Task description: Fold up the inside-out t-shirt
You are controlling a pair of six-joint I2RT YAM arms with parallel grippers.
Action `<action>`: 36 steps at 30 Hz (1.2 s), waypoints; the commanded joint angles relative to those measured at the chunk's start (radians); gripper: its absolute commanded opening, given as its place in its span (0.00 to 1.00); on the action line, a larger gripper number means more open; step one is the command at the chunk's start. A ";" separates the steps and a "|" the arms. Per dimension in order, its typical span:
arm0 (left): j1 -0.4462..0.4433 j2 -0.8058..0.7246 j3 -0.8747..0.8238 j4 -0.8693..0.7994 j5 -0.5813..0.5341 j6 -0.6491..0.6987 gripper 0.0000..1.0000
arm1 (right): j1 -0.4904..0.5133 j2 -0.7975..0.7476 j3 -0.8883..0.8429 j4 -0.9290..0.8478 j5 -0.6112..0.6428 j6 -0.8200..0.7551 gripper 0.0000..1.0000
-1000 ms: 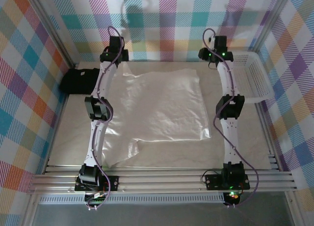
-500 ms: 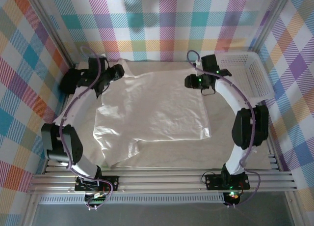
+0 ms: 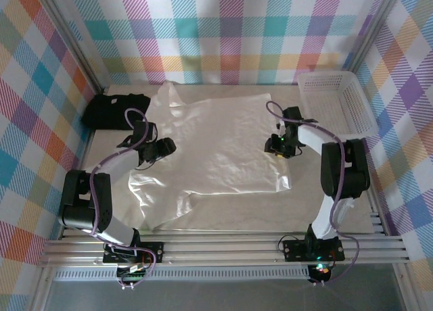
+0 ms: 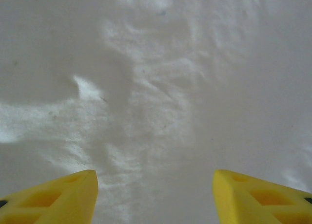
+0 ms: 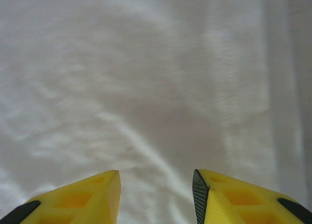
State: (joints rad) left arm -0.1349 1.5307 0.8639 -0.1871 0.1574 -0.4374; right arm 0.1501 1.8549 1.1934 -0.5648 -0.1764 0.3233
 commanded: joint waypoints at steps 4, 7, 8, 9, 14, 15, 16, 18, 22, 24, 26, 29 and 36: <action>-0.012 0.046 0.002 0.018 0.076 0.004 0.63 | -0.070 0.122 0.080 -0.052 0.000 0.031 0.43; -0.038 0.086 0.021 0.024 0.096 0.003 0.63 | -0.121 0.142 0.094 -0.067 0.010 0.045 0.40; -0.048 0.098 0.028 0.027 0.096 0.005 0.64 | -0.137 0.143 0.094 -0.069 0.019 0.050 0.39; -0.058 0.110 0.039 0.026 0.099 0.007 0.64 | -0.149 0.142 0.095 -0.068 0.030 0.051 0.38; -0.093 0.145 0.082 0.028 0.114 0.008 0.64 | -0.184 0.097 0.083 -0.077 0.097 0.053 0.38; -0.097 0.150 0.091 0.028 0.117 0.008 0.64 | -0.192 0.081 0.076 -0.076 0.108 0.055 0.37; -0.098 0.156 0.096 0.028 0.119 0.008 0.65 | -0.201 0.069 0.070 -0.072 0.114 0.057 0.37; -0.100 0.164 0.110 0.028 0.123 0.009 0.65 | -0.214 0.044 0.057 -0.068 0.131 0.059 0.37; -0.099 0.157 0.143 0.005 0.098 0.032 0.66 | -0.222 0.014 0.035 -0.060 0.158 0.063 0.37; -0.095 0.148 0.168 -0.019 0.042 0.050 0.66 | -0.220 -0.002 0.024 -0.047 0.158 0.069 0.37; -0.078 0.144 0.190 -0.026 -0.002 0.057 0.66 | -0.218 -0.024 0.012 -0.020 0.140 0.063 0.37; -0.032 0.173 0.248 -0.035 -0.033 0.072 0.67 | -0.186 -0.073 -0.005 0.057 0.054 0.016 0.39; 0.062 0.401 0.517 -0.082 -0.005 0.097 0.67 | -0.055 -0.113 -0.023 0.179 0.000 -0.035 0.41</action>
State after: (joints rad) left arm -0.0963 1.8404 1.2850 -0.2230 0.1555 -0.3737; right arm 0.0578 1.7653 1.1866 -0.4603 -0.1360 0.3229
